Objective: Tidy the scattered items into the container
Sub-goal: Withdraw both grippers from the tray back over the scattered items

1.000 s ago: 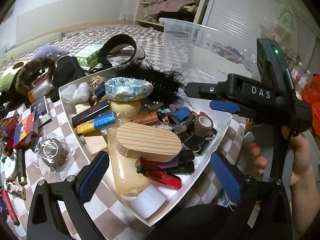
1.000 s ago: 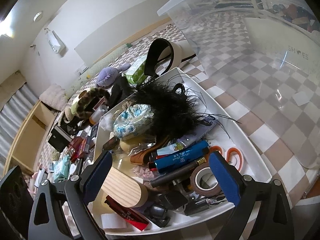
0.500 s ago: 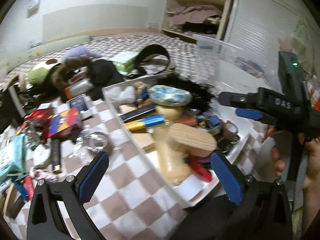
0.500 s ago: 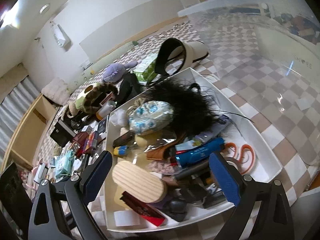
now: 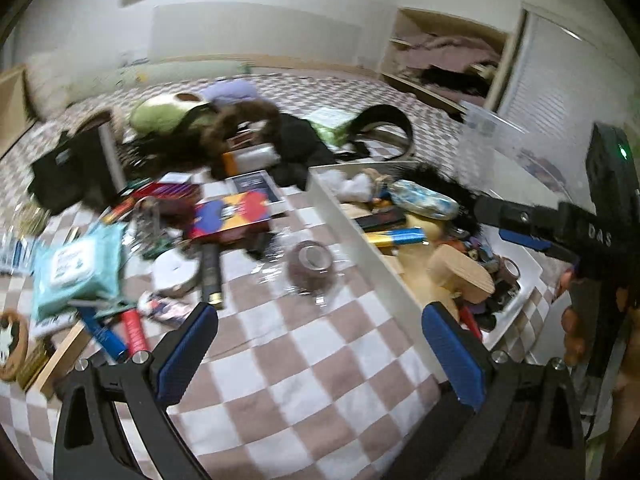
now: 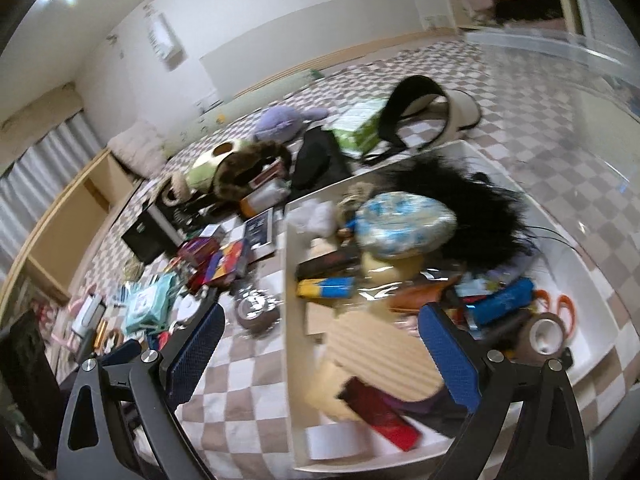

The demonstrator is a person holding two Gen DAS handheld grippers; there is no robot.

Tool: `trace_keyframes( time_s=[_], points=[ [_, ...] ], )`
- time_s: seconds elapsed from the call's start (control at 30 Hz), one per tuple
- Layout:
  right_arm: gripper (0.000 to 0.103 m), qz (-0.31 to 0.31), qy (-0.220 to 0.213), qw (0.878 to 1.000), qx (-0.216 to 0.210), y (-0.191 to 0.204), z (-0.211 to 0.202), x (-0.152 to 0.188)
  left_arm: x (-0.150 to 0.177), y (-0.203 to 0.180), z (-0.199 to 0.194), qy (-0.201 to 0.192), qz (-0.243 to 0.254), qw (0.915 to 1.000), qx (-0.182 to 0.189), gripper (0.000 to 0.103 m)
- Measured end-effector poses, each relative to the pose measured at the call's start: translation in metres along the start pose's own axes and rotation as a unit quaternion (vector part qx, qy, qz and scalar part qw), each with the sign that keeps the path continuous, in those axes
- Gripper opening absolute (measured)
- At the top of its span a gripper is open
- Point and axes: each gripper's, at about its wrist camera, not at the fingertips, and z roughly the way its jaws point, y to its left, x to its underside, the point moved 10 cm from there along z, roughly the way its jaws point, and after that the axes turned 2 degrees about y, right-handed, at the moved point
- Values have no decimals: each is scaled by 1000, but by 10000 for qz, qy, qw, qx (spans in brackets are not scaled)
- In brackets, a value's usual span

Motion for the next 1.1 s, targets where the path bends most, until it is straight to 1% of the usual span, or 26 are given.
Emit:
trace_keyframes(
  time_s=[0.2, 0.27, 0.4, 0.57, 0.6, 0.7, 0.8, 0.9, 1.07, 1.1],
  points=[
    [98, -289, -26, 9995, -116, 36, 10, 4, 5, 39, -15, -66, -155, 9993, -328, 103],
    [103, -402, -66, 9991, -138, 48, 13, 5, 7, 51, -19, -81, -186, 9990, -407, 103],
    [103, -594, -186, 9978, -216, 69, 18, 7, 10, 71, -27, -127, -276, 9984, -475, 103],
    [103, -715, -215, 9966, -340, 91, 26, 11, 14, 98, -37, -164, -373, 9968, -693, 103],
    [103, -731, -193, 9965, -361, 95, 29, 13, 15, 104, -38, -167, -380, 9964, -745, 103],
    [103, -734, -79, 9962, -458, 106, 40, 19, 17, 117, -41, -216, -464, 9960, -731, 103],
    [103, -750, 224, 9951, -608, 118, 57, 29, 19, 132, -43, -279, -625, 9946, -784, 103],
    [103, -881, 257, 9939, -615, 129, 69, 37, 24, 149, -43, -324, -732, 9932, -850, 103],
    [103, -1095, 313, 9911, -693, 144, 89, 52, 37, 170, -34, -203, -787, 9910, -1064, 103],
    [103, -1129, 342, 9910, -641, 144, 93, 55, 40, 173, -32, -197, -807, 9906, -1082, 103]
  ],
)
